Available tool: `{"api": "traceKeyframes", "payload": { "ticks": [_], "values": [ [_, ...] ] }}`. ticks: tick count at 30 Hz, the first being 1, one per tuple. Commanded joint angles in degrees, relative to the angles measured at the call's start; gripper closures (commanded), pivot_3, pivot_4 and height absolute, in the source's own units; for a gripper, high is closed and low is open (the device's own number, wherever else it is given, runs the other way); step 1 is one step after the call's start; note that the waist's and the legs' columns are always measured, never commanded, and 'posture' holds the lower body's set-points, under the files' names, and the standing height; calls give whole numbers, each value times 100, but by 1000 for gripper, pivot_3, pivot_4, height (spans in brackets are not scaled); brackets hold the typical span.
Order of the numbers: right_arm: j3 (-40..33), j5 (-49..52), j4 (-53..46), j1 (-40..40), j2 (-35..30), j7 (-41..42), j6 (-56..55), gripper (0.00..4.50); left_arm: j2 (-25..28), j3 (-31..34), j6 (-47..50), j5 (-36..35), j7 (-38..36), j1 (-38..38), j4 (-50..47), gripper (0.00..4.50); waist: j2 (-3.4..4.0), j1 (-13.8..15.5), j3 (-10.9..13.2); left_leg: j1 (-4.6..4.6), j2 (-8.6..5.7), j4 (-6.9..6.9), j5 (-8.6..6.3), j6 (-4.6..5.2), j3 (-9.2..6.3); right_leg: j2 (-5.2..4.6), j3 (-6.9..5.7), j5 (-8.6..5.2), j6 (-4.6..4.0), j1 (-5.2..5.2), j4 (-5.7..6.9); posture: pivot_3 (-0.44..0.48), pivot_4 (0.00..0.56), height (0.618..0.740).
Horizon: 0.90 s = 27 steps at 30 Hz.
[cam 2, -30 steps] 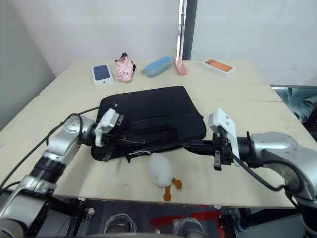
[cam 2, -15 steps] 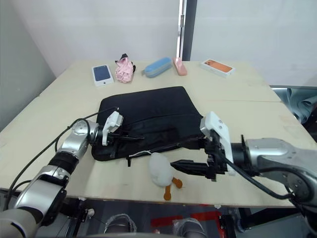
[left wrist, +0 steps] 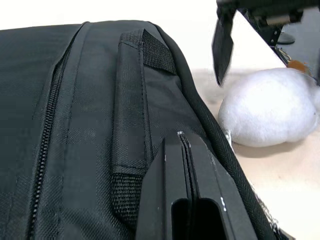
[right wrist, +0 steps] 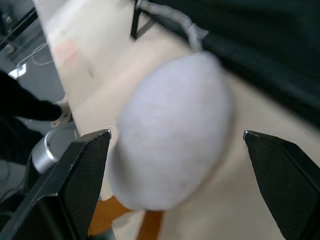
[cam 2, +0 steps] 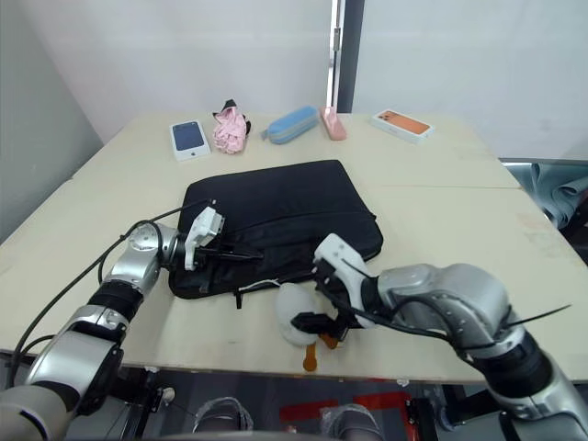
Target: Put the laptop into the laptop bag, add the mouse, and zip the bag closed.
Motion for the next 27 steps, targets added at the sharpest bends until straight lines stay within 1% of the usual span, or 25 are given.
{"api": "traceKeyframes", "payload": {
  "ticks": [1,3,5,6,7,8,9,11,14,16,18,22,27],
  "values": [
    [225,-350,176,-93,154,160,-209,278,121,-60,-97,246,-116,170,125,4500,1,-8,-3,3,0,0,0,0,0,0,1,1,1,1,1,0,150,740],
    [251,-522,284,-109,213,236,-299,814,144,-92,-200,311,-150,214,114,4500,2,-19,-4,5,0,1,0,0,0,0,2,1,1,2,3,0,150,740],
    [251,-600,259,-79,121,433,-377,1537,161,-107,-304,361,-168,248,130,4500,3,-17,-5,6,0,2,0,-1,-1,0,2,1,1,2,7,0,150,740],
    [215,-613,222,-47,65,521,-392,1821,164,-105,-322,369,-172,258,135,4500,3,-12,-5,6,0,2,0,-1,0,0,2,1,1,2,7,0,150,740],
    [178,-617,172,-11,12,598,-398,2310,167,-103,-339,370,-173,271,128,4500,3,-10,-5,5,0,1,0,-1,-1,0,2,1,1,2,6,0,150,740],
    [118,-598,111,28,-57,689,-400,2540,171,-113,-364,384,-174,280,120,4500,3,-7,-5,4,0,1,0,-1,0,0,2,1,2,2,5,0,150,740],
    [58,-580,66,57,-109,758,-397,2889,177,-125,-380,397,-183,288,110,4500,3,-3,-5,4,0,1,0,0,0,0,2,1,2,2,3,0,150,740],
    [-85,-582,-30,141,-330,963,-487,3598,188,-159,-389,415,-209,311,75,4500,3,-5,-5,3,0,1,0,0,0,0,2,1,2,2,0,0,150,740],
    [-317,-634,-131,286,-779,1242,-588,4488,203,-199,-401,438,-221,346,25,4500,4,14,-5,4,-1,1,-2,4,1,-2,3,2,3,3,1,0,150,740],
    [-436,-775,-202,431,-1160,1429,-757,4488,215,-223,-392,448,-243,372,-24,4500,4,11,-5,6,-1,2,-3,6,1,-2,4,2,3,4,2,0,150,740],
    [-612,-867,-277,708,-1637,1788,-1020,4488,226,-253,-414,477,-284,387,-45,4500,4,38,-6,5,-1,3,-5,9,0,-2,4,2,3,4,2,0,150,740],
    [-903,-1313,-91,1189,-2467,2330,-1709,4488,238,-313,-495,518,-335,375,-12,4500,5,36,-6,4,-2,1,-13,24,2,-4,5,1,4,4,-4,0,150,740],
    [-1288,-1857,491,1614,-3105,2777,-2397,4488,236,-371,-564,553,-368,344,38,4500,6,39,-10,5,-2,9,-16,30,2,-5,6,1,3,6,0,0,150,740]
  ]
}}
